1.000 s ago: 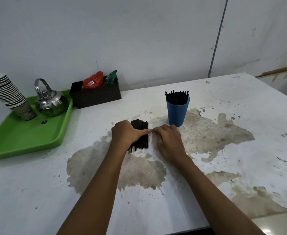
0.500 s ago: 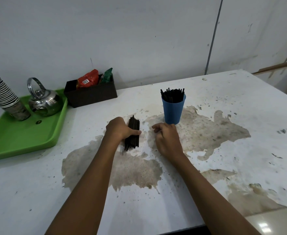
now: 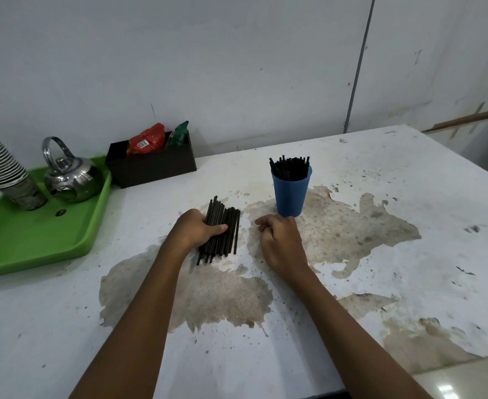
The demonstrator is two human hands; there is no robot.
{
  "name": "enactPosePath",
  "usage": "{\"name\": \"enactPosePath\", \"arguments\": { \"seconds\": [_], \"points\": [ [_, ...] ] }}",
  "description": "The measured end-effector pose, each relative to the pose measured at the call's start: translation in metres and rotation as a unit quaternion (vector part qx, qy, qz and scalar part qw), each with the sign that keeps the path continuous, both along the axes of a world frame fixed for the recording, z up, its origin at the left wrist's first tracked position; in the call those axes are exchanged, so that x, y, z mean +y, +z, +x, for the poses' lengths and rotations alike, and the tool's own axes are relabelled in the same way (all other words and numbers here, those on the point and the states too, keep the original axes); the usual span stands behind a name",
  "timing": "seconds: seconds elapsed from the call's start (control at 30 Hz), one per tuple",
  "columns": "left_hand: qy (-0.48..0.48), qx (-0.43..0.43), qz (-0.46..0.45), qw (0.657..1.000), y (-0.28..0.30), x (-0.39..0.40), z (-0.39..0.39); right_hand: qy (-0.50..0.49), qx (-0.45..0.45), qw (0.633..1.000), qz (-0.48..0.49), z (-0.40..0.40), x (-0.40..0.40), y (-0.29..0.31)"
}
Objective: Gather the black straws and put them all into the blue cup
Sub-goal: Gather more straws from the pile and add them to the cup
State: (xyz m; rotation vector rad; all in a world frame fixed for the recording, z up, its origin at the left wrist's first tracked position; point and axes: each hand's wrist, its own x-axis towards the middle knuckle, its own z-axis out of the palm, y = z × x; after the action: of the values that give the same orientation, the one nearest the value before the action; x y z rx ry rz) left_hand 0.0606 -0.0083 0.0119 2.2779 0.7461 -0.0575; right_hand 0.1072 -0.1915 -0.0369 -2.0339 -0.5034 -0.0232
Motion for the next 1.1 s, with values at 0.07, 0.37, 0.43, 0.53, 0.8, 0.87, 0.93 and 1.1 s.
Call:
{"name": "enactPosePath", "arguments": {
  "seconds": [0.07, 0.37, 0.43, 0.53, 0.8, 0.87, 0.93, 1.1],
  "points": [
    [0.002, -0.011, 0.001, 1.0, 0.0, 0.001, -0.004, 0.001, 0.0, 1.0, -0.002, 0.0, 0.0, 0.0],
    [0.081, -0.167, -0.257, 0.948, -0.005, 0.008, -0.029, 0.007, -0.025, 0.999, -0.033, -0.003, 0.002, 0.001],
    [0.074, -0.22, -0.283, 0.931, -0.006, 0.011, -0.032, 0.011, -0.052, 0.998, -0.039, -0.004, 0.005, 0.001],
    [0.069, -0.297, -0.316, 0.899, -0.006, 0.009, -0.035, 0.034, -0.065, 0.997, -0.025, -0.007, 0.013, 0.005],
    [0.044, -0.311, -0.286, 0.905, -0.025, 0.002, -0.041, 0.158, -0.002, 0.987, 0.019, -0.019, 0.052, 0.047],
    [0.031, -0.301, -0.295, 0.906, -0.029, 0.002, -0.043, 0.181, 0.004, 0.983, 0.015, -0.021, 0.062, 0.058],
    [0.023, -0.306, -0.299, 0.904, -0.03, 0.003, -0.043, 0.196, 0.02, 0.98, 0.019, -0.022, 0.072, 0.066],
    [0.033, -0.298, -0.307, 0.903, -0.029, 0.003, -0.042, 0.214, -0.03, 0.976, -0.03, -0.019, 0.083, 0.075]
  ]
}}
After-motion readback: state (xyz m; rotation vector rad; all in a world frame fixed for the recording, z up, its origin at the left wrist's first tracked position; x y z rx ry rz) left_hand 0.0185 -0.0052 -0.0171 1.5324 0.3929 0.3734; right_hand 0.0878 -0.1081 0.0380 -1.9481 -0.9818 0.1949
